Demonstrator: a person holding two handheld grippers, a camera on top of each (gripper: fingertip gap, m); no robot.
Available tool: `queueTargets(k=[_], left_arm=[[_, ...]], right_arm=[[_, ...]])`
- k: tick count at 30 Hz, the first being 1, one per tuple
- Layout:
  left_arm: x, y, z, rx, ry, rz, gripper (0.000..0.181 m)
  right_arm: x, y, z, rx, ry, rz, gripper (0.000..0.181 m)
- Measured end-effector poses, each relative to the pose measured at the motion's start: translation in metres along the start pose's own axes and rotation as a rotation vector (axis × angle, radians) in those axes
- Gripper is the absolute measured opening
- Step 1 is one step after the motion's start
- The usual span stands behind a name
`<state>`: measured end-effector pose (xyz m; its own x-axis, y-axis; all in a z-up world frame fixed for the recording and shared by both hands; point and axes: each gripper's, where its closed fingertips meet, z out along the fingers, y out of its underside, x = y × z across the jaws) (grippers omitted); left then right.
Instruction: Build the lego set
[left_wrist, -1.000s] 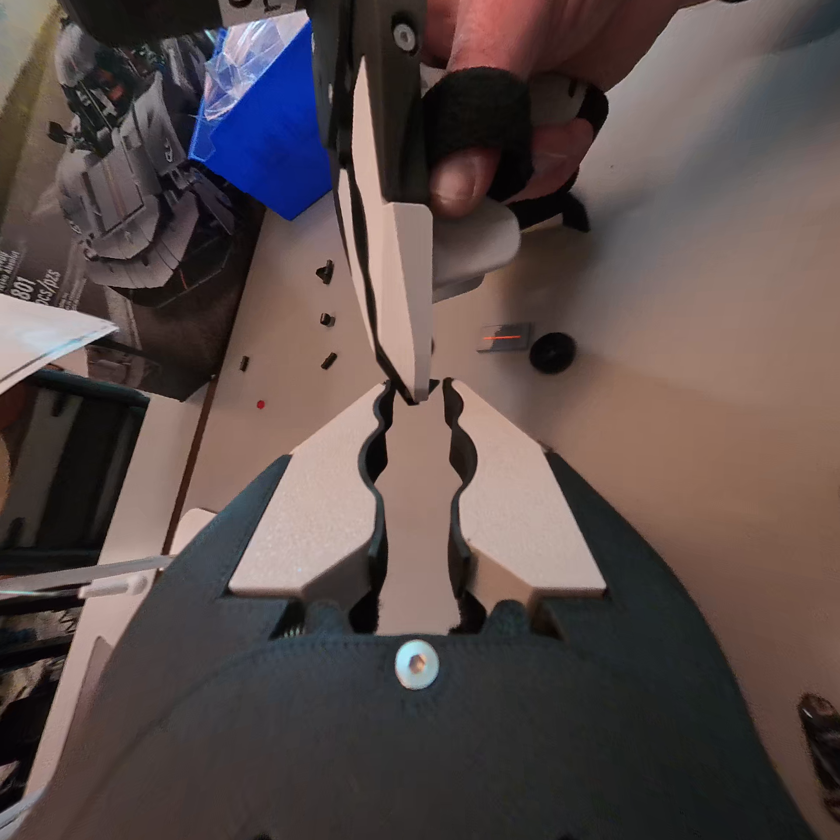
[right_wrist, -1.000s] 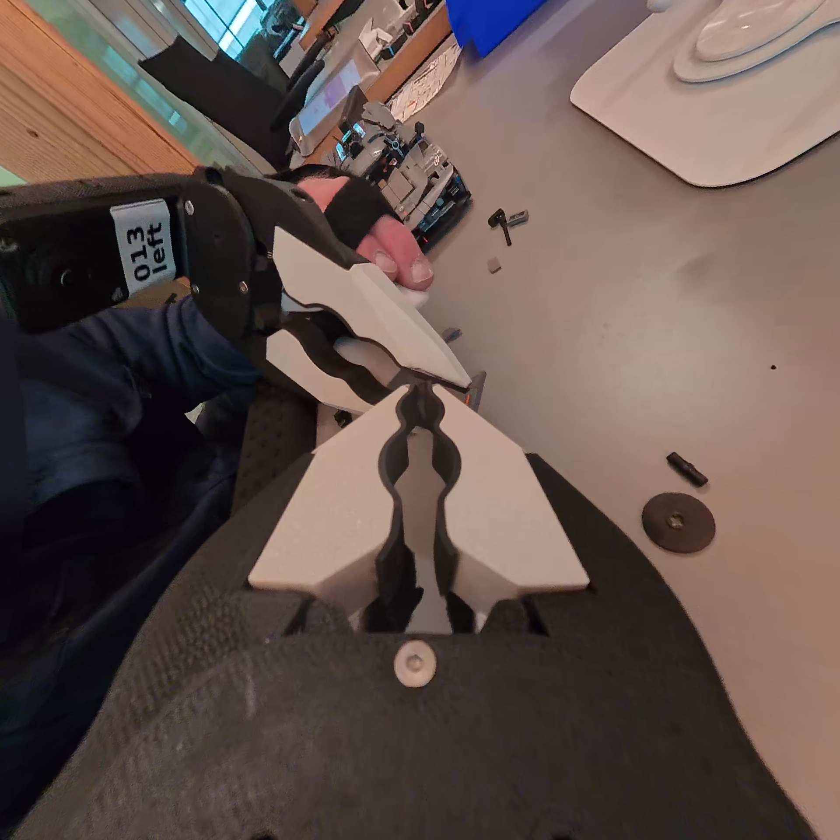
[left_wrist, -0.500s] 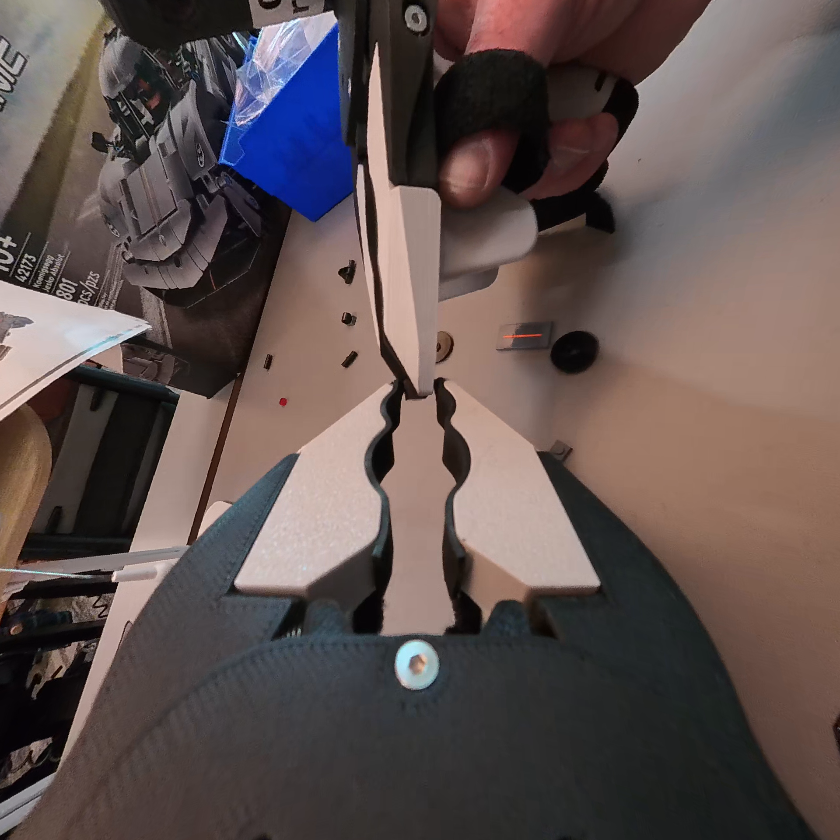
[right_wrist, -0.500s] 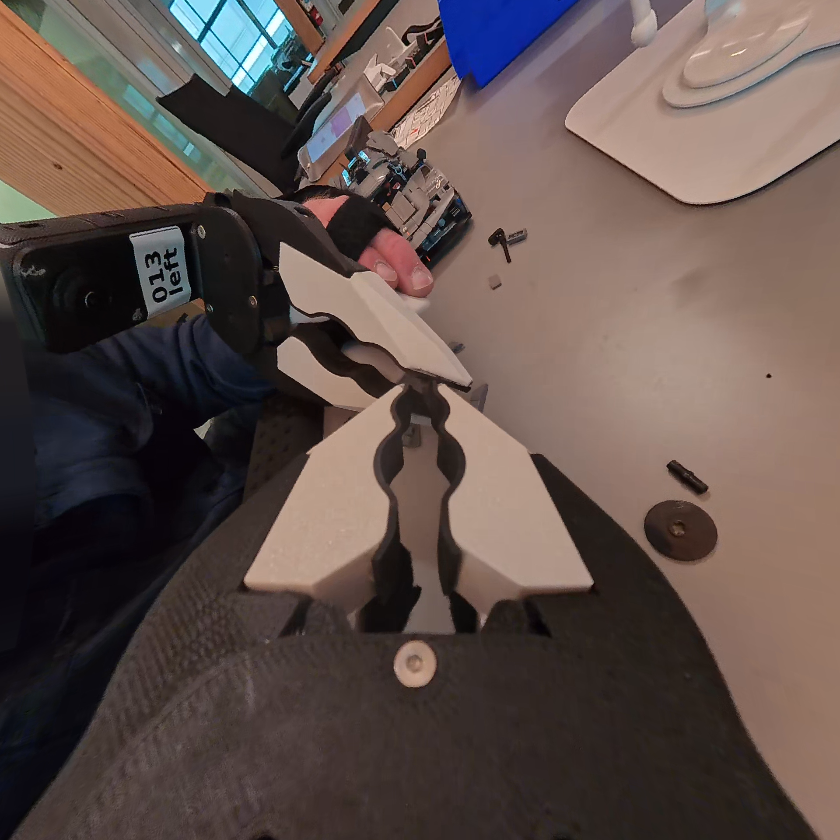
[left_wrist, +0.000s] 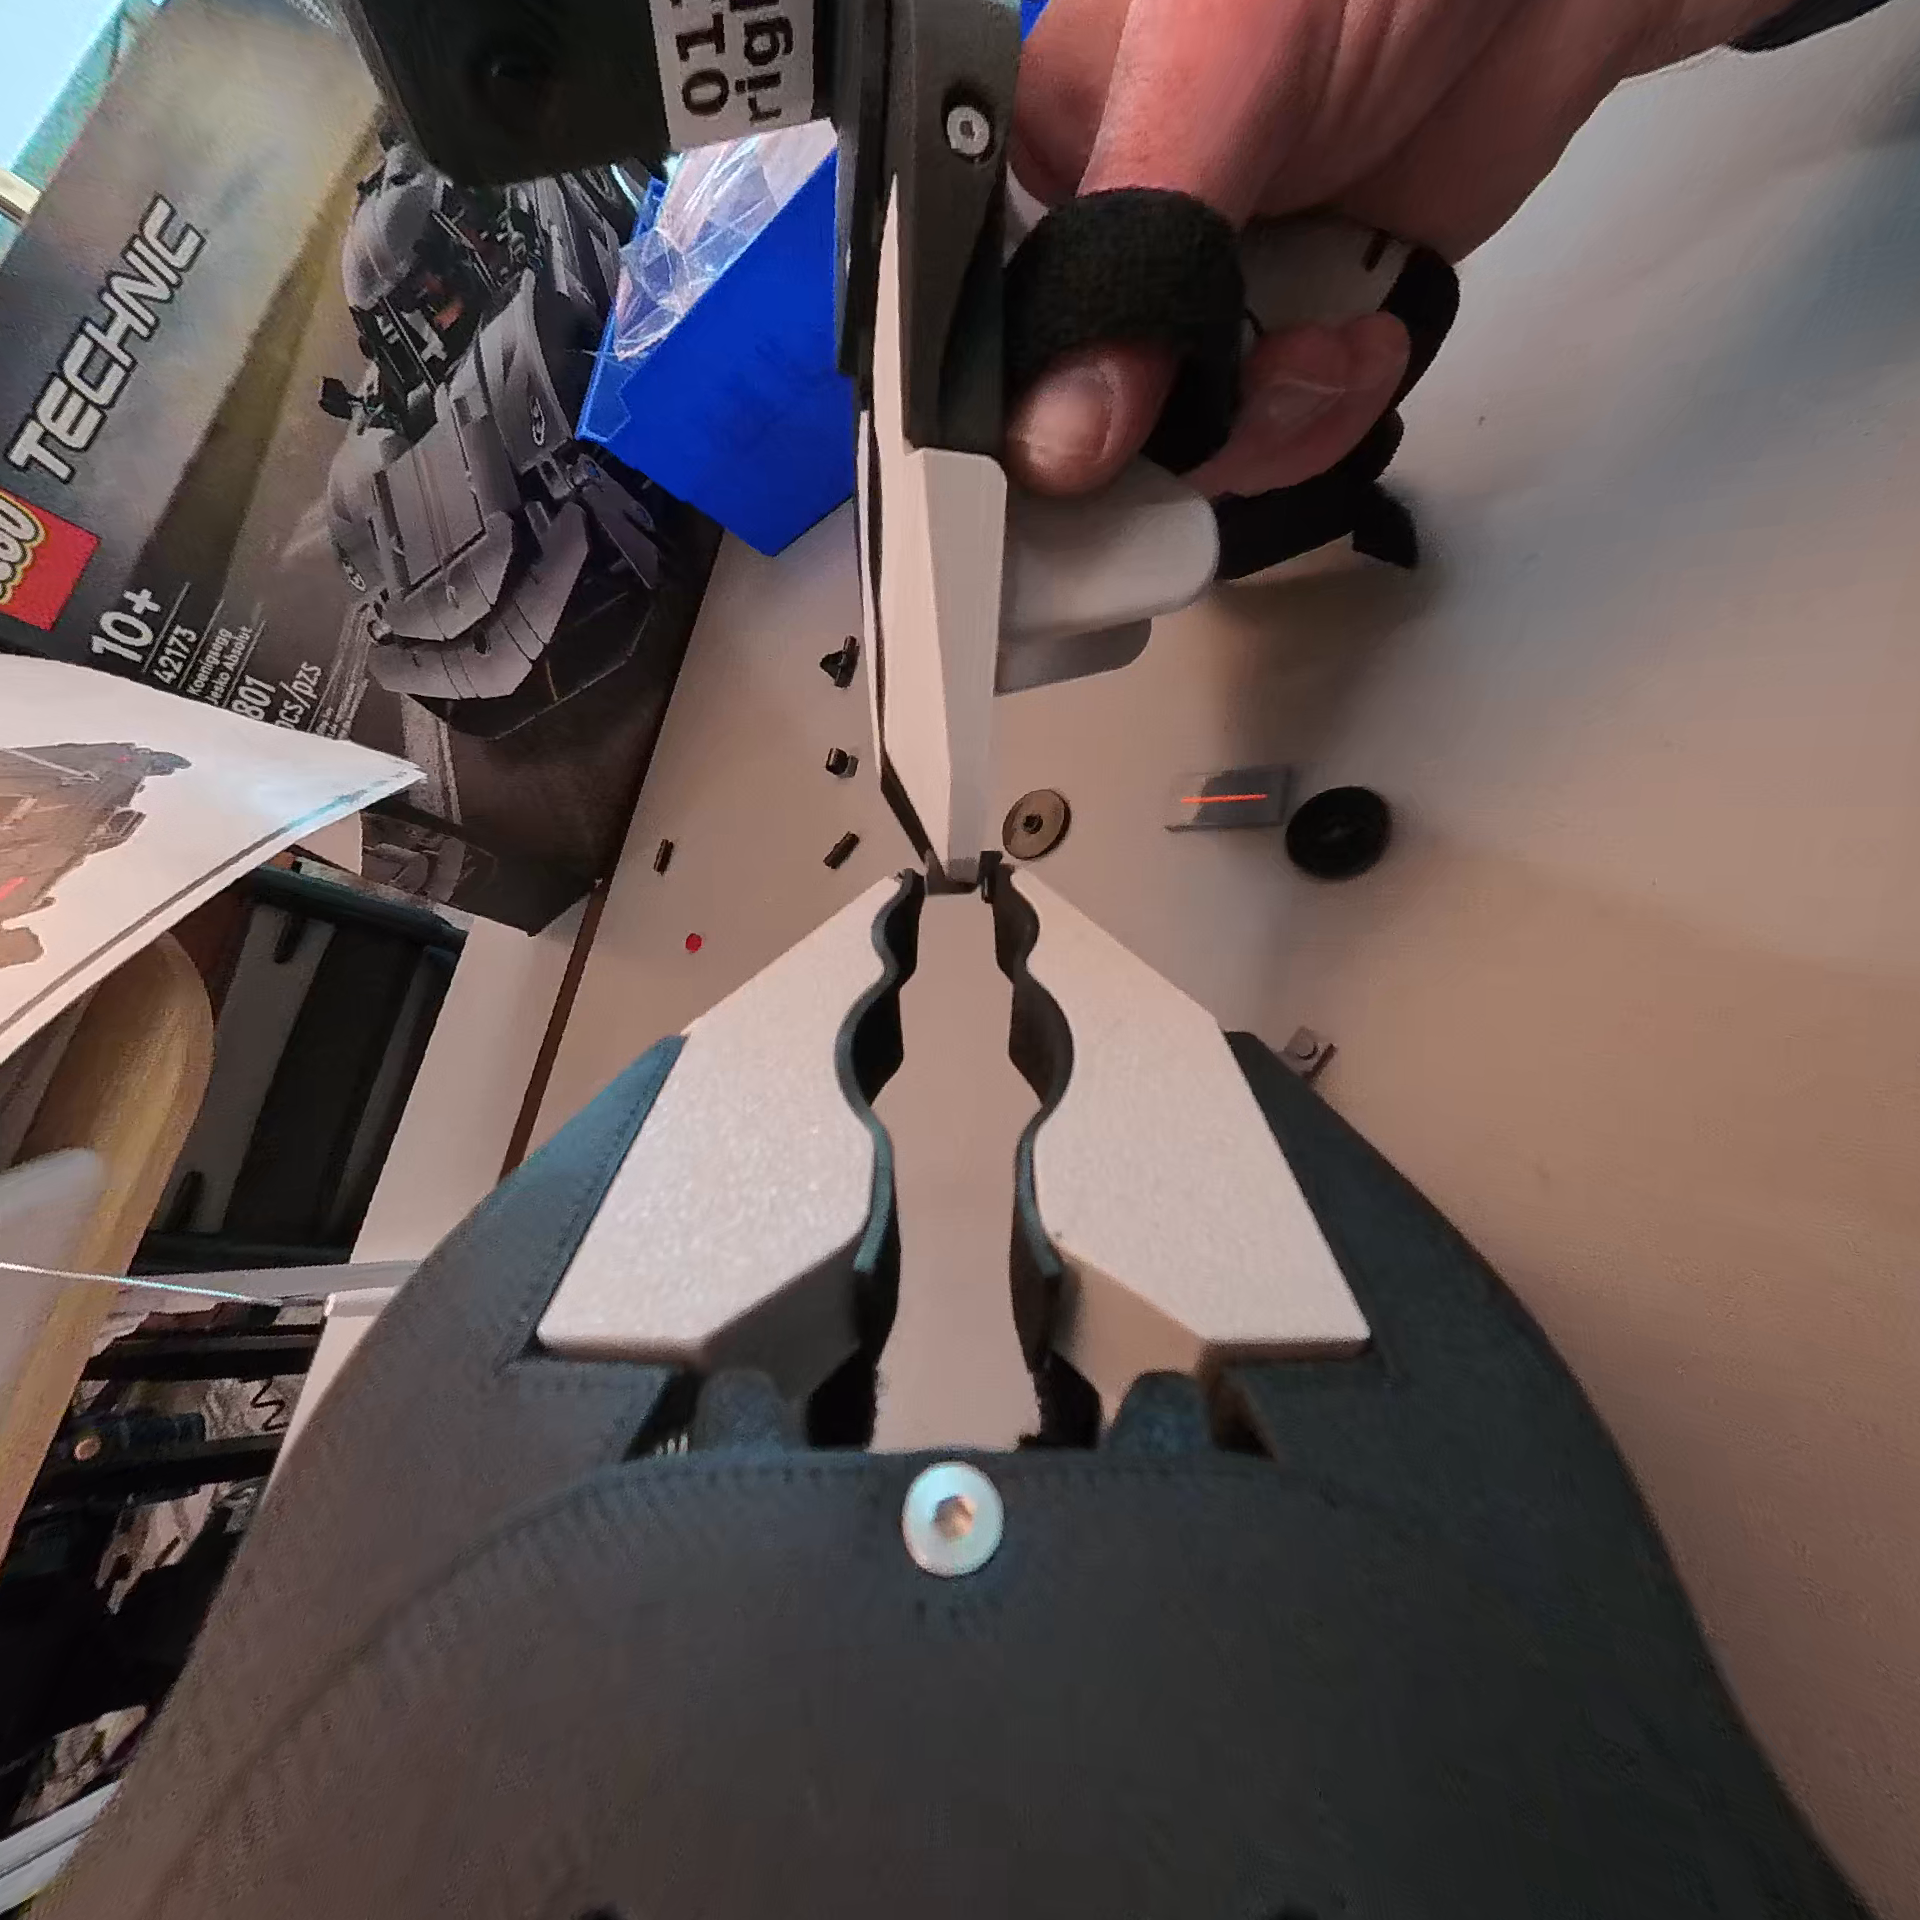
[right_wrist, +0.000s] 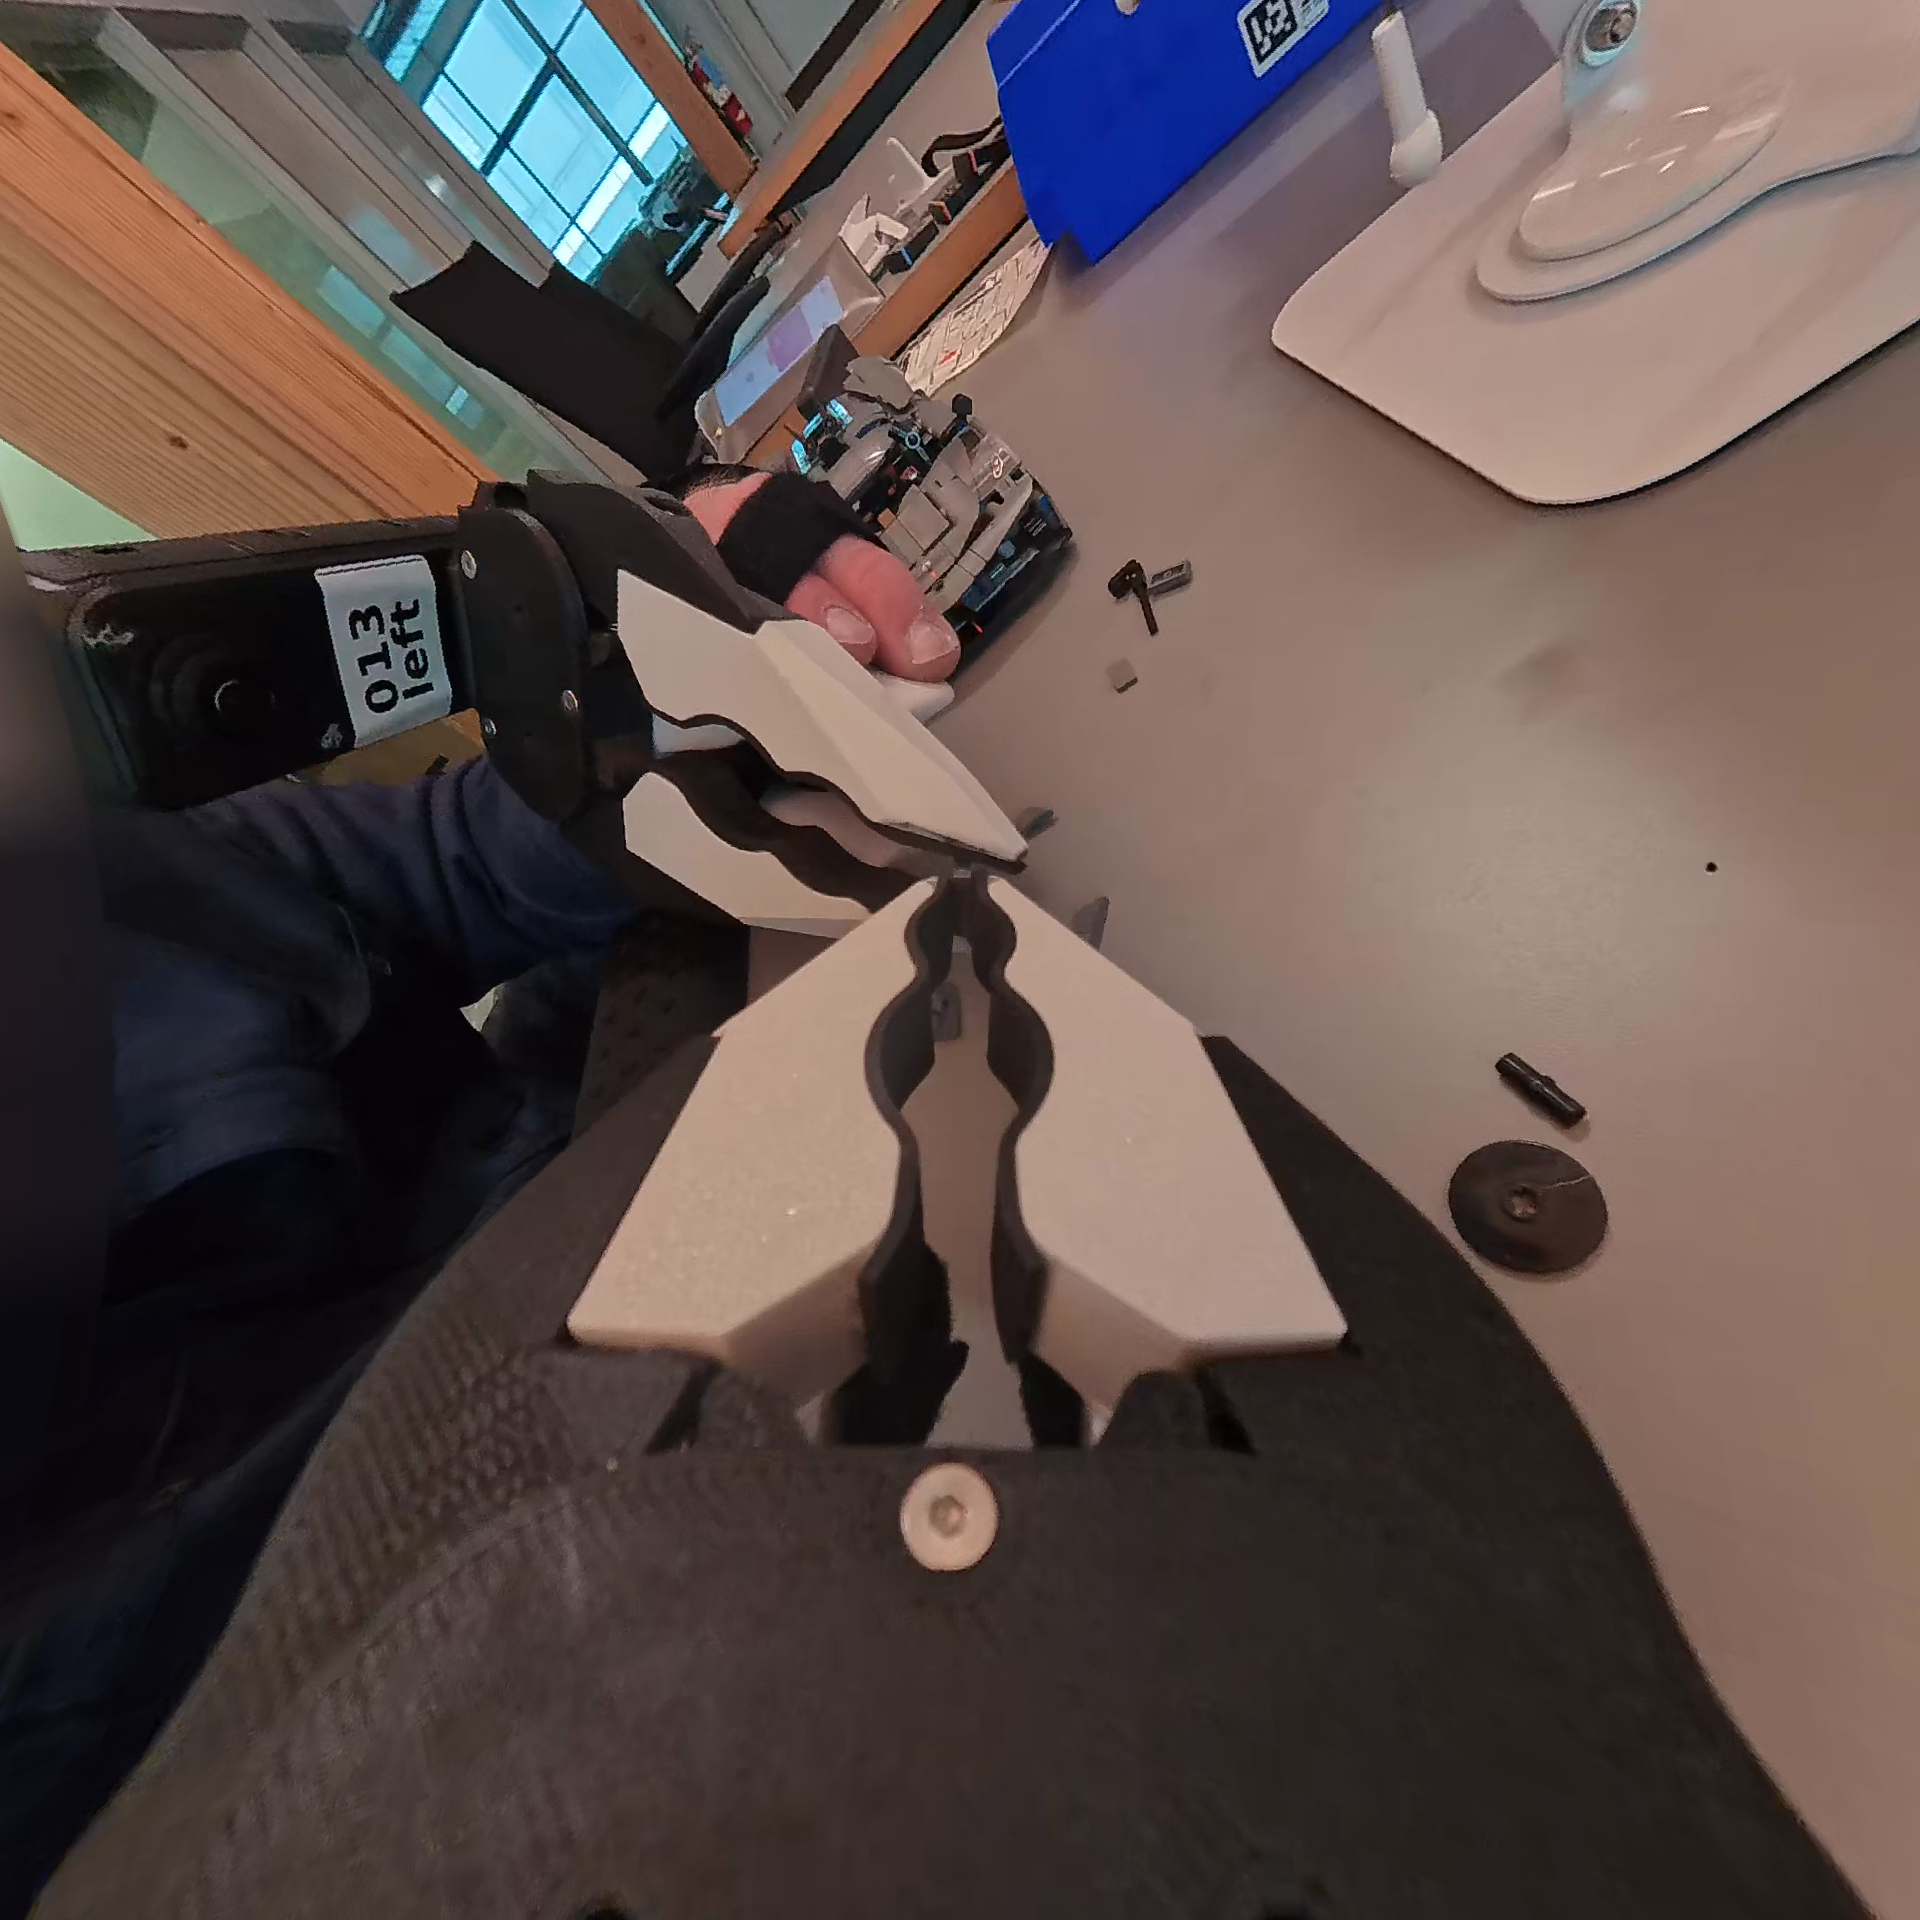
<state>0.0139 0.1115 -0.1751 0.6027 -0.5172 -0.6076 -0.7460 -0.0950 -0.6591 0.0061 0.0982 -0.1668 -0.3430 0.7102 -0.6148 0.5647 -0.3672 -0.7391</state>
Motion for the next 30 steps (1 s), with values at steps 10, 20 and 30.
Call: queueTargets(k=[10, 20, 30], left_arm=[[0.0005, -0.0014, -0.0014, 0.002, -0.01, 0.031, 0.01], [0.0, 0.0007, -0.0009, -0.011, -0.014, 0.037, 0.01], [-0.0006, 0.0023, -0.0005, -0.023, -0.018, 0.042, 0.009]], right_arm=[[-0.0015, -0.0003, 0.0004, 0.004, -0.014, 0.01, 0.001], [-0.0013, -0.0002, 0.0012, -0.001, 0.006, -0.008, 0.006], [0.0058, 0.0013, 0.0008, -0.021, 0.077, -0.042, 0.007]])
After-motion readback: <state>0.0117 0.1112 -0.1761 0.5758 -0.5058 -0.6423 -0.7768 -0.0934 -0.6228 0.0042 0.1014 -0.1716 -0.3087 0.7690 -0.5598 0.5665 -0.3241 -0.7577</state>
